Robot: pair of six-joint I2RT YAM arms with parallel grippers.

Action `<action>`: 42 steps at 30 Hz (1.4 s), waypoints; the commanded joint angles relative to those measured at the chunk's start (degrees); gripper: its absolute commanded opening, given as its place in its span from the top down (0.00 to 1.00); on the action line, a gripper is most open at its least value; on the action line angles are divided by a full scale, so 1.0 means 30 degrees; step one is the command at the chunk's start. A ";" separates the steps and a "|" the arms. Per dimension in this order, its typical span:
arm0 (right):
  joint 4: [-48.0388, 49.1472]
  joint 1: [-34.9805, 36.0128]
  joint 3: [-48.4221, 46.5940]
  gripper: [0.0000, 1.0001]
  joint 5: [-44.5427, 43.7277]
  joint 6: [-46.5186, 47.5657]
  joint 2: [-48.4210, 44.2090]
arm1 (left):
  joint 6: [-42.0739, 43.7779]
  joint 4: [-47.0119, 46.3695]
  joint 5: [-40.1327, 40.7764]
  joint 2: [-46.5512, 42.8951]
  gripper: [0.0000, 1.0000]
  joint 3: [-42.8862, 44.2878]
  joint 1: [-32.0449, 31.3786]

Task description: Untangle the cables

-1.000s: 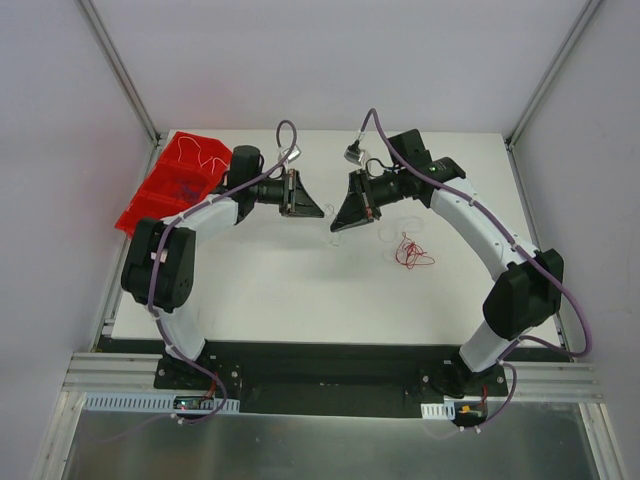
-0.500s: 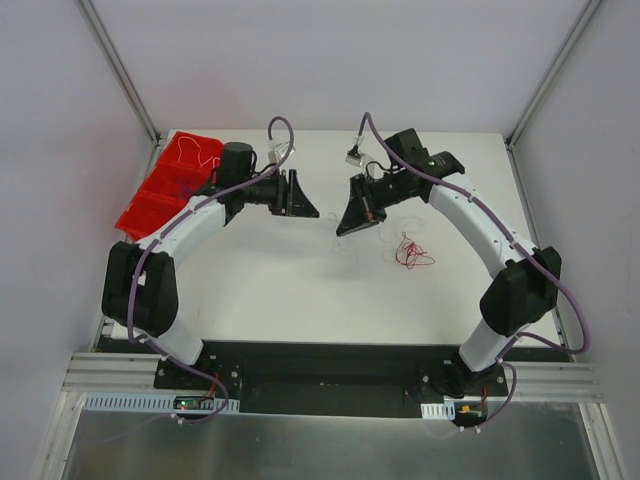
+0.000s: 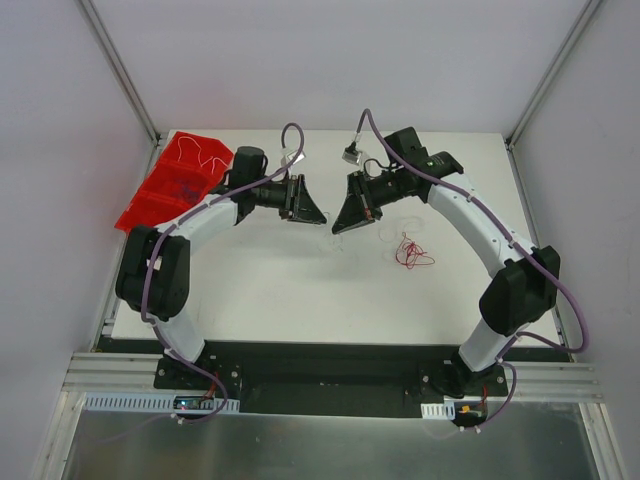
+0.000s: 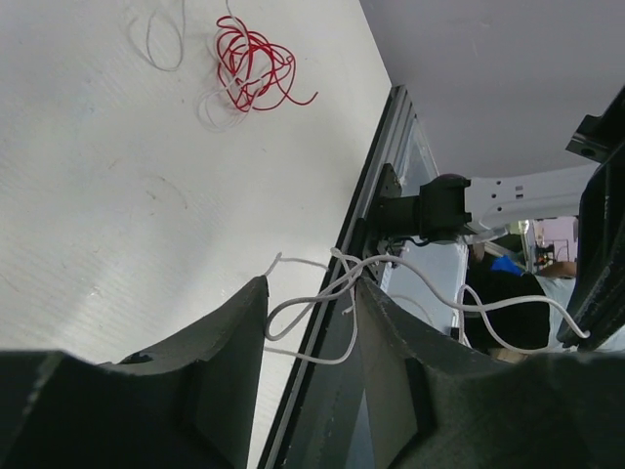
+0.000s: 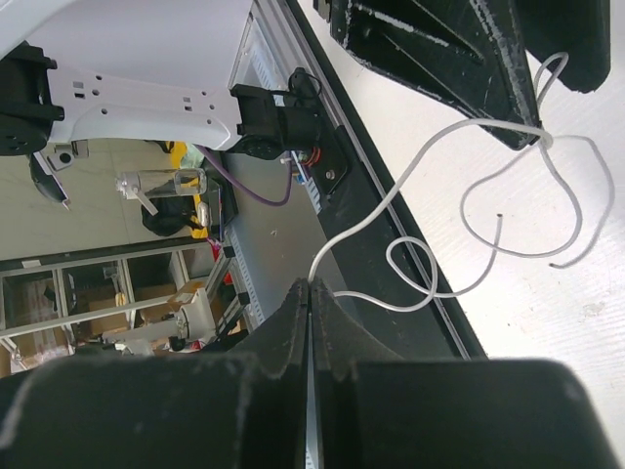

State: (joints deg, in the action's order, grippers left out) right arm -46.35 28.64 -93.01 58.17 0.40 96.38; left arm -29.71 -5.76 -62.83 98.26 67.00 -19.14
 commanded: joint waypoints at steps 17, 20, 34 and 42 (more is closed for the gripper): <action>-0.5428 0.0470 -0.2711 1.00 -0.9404 0.1884 0.0596 | 0.5506 0.7627 1.4946 -0.3128 1.00 0.1864 -0.0243; -0.7107 0.0764 -0.3244 1.00 -1.3959 0.2326 0.1213 | 0.6183 0.8946 1.8354 -0.4098 1.00 0.2186 -0.0184; -0.8539 0.2757 -0.5059 1.00 -1.7186 0.1565 0.4111 | 0.6740 1.1234 2.0824 -0.4921 1.00 0.2890 -0.0184; -0.6381 0.2699 -0.4620 0.84 -1.0169 0.1772 0.4143 | 0.6683 1.1879 1.7927 -0.3693 1.00 0.3066 -0.0067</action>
State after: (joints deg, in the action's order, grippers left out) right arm -63.83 37.41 -106.37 17.87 6.46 109.49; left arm -11.25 27.64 -7.44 84.73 73.87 -20.56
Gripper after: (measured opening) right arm 0.109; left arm 0.007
